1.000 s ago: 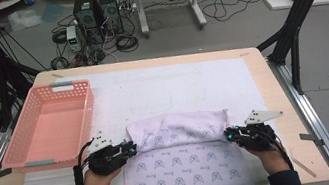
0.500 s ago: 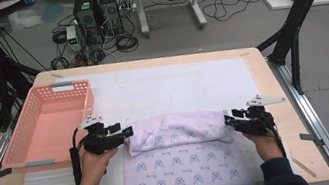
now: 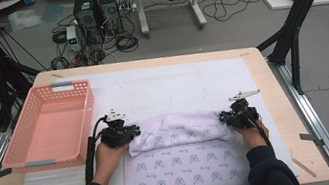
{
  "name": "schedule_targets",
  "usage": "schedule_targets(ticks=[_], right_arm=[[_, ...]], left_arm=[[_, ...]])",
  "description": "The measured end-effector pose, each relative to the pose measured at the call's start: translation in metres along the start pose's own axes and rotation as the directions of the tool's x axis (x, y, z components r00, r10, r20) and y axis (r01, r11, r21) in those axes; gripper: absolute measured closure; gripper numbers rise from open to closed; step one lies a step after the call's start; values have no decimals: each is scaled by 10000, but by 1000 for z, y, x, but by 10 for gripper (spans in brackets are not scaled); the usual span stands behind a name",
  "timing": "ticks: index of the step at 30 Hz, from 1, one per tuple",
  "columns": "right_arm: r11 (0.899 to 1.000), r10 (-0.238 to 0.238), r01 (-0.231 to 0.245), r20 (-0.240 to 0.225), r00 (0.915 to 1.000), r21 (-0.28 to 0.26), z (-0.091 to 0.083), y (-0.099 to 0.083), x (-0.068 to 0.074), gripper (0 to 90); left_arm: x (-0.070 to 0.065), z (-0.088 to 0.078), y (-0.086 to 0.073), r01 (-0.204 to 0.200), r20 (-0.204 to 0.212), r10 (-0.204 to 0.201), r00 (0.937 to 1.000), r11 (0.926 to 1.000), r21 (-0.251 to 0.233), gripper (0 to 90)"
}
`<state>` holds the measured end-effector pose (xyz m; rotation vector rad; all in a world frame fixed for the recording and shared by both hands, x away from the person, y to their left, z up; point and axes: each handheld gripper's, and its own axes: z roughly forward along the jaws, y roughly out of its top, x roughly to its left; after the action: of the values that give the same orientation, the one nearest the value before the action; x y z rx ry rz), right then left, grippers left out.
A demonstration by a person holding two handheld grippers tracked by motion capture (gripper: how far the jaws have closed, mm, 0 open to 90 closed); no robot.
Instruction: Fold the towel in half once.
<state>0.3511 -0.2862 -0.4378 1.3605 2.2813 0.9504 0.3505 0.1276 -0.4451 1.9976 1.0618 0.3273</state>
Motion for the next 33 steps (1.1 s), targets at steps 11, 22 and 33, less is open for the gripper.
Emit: schedule_targets(ticks=[11, 22, 33], right_arm=[[9804, -368, 200, -826, 9959, -1959, -49, 1, 4, 865], [9724, -841, 452, -1631, 9830, -2288, -93, -30, 14, 864], [9943, -934, 762, -2634, 9602, -748, -100, -73, 28, 828]], left_arm=[[-2, -54, 8, 790, 1088, -583, 9924, 9772, -1969, 881], [-17, -85, -12, 880, 2111, -471, 9763, 9781, -1888, 879], [-15, -92, -46, 1118, 2691, -777, 9600, 9872, -1137, 746]])
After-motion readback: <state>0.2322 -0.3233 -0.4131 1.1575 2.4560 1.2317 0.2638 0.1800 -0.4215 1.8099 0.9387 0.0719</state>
